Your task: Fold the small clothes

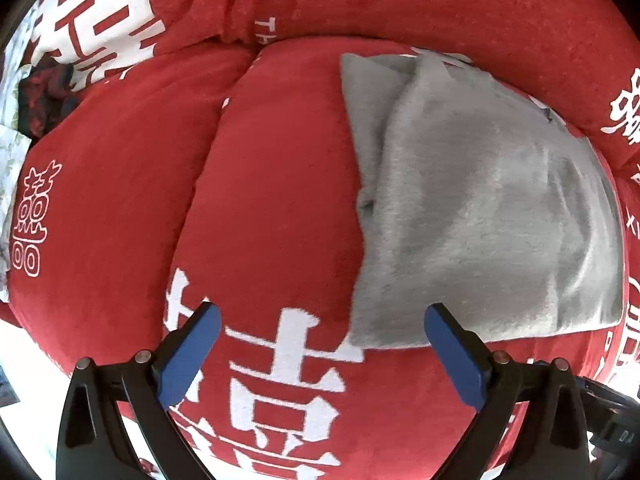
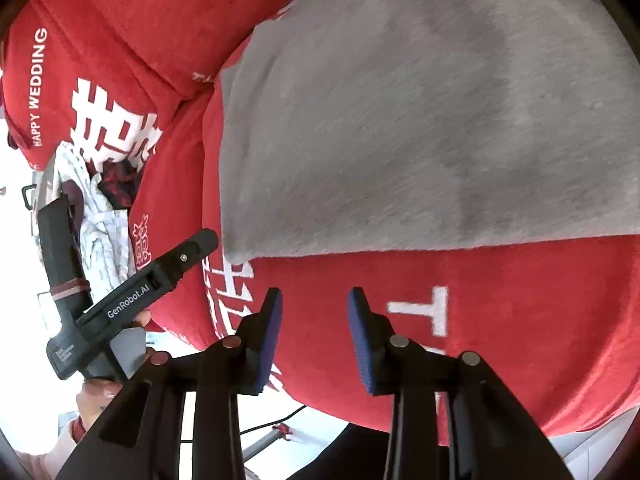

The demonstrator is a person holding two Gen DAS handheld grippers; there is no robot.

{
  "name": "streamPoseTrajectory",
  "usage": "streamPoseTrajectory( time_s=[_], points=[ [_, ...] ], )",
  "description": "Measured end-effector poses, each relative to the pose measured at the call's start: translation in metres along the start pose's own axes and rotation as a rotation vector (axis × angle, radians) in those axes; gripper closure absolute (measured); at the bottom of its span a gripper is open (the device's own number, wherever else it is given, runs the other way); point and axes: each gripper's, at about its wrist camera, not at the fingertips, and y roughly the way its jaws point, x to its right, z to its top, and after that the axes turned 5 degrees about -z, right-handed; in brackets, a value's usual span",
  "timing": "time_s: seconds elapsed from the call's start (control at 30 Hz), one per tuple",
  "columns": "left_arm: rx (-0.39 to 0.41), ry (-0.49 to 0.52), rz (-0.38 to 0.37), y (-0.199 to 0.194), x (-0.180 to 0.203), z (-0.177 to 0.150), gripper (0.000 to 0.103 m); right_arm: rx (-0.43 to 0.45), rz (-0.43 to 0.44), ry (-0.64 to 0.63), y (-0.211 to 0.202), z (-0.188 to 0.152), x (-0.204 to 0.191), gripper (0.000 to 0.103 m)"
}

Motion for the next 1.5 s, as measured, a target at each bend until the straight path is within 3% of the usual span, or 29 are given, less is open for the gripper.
streamPoseTrajectory(
  time_s=[0.3,0.63,0.87,1.07,1.27,1.37,1.47,1.5],
  points=[
    [-0.014,0.054,0.056,0.008,0.017,0.007,0.001,0.029,-0.01,0.042,-0.016,0.008,0.029,0.056],
    [-0.049,0.052,0.001,0.017,0.037,0.013,0.001,0.061,-0.036,0.088,-0.037,0.018,0.064,0.056],
    [-0.023,0.036,-0.029,0.012,0.042,0.027,0.001,0.097,-0.074,0.104,-0.058,0.028,0.088,0.056],
    [0.023,-0.03,-0.02,0.009,0.022,0.06,0.001,0.229,-0.194,0.078,-0.099,0.055,0.107,0.056],
    [0.026,-0.095,-0.023,0.02,0.012,0.085,0.001,0.336,-0.381,0.088,-0.127,0.109,0.139,0.056],
    [0.037,-0.101,-0.024,0.023,0.015,0.09,0.001,0.333,-0.407,0.091,-0.126,0.13,0.153,0.057],
    [0.021,-0.078,0.013,0.034,0.019,0.092,0.001,0.279,-0.495,0.08,-0.111,0.141,0.168,0.075],
    [0.007,-0.072,0.034,0.038,0.019,0.092,0.001,0.268,-0.508,0.082,-0.107,0.143,0.173,0.075]
  ],
)
